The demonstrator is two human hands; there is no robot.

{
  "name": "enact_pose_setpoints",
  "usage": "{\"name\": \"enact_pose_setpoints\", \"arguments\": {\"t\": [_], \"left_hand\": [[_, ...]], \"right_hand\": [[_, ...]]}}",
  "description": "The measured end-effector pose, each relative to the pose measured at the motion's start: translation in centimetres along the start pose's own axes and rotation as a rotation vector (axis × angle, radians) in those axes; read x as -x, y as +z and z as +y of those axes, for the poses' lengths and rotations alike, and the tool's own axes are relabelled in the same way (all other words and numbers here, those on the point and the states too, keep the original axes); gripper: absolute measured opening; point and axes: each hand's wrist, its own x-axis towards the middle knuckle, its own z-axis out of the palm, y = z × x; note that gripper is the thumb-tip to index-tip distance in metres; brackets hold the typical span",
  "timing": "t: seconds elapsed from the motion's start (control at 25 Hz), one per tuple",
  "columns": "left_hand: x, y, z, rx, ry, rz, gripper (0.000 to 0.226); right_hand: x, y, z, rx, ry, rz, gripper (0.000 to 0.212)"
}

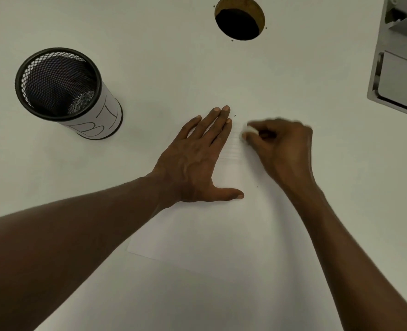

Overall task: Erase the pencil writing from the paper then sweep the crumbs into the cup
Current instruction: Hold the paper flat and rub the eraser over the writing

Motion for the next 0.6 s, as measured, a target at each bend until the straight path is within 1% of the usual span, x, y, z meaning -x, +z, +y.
{"name": "enact_pose_setpoints", "arguments": {"t": [0.04, 0.12, 0.24, 0.32, 0.44, 0.52, 0.6], "left_hand": [[0.0, 0.0, 0.0, 0.0, 0.006, 0.001, 0.133], [0.0, 0.1, 0.0, 0.0, 0.008, 0.003, 0.133], [0.0, 0.1, 0.0, -0.007, 0.005, 0.001, 0.132], [0.0, 0.0, 0.0, -0.002, 0.0, 0.002, 0.132], [0.0, -0.1, 0.0, -0.004, 0.003, -0.002, 0.133], [-0.1, -0.1, 0.0, -0.005, 0.004, -0.011, 0.133], [0.0, 0.0, 0.1, -0.001, 0.0, -0.01, 0.133]], "right_hand": [[-1.7, 0.1, -0.3, 0.013, -0.017, 0.031, 0.015], [-3.9, 0.4, -0.9, 0.002, -0.038, 0.026, 0.014], [-0.1, 0.4, -0.7, 0.052, -0.054, -0.011, 0.014], [1.5, 0.4, -0.7, 0.037, -0.061, -0.031, 0.017], [-3.5, 0.8, -1.2, -0.003, -0.041, 0.052, 0.012], [-4.1, 0.8, -0.8, -0.045, -0.007, 0.069, 0.009], [-0.5, 0.8, 0.3, -0.081, 0.111, 0.073, 0.007]]}}
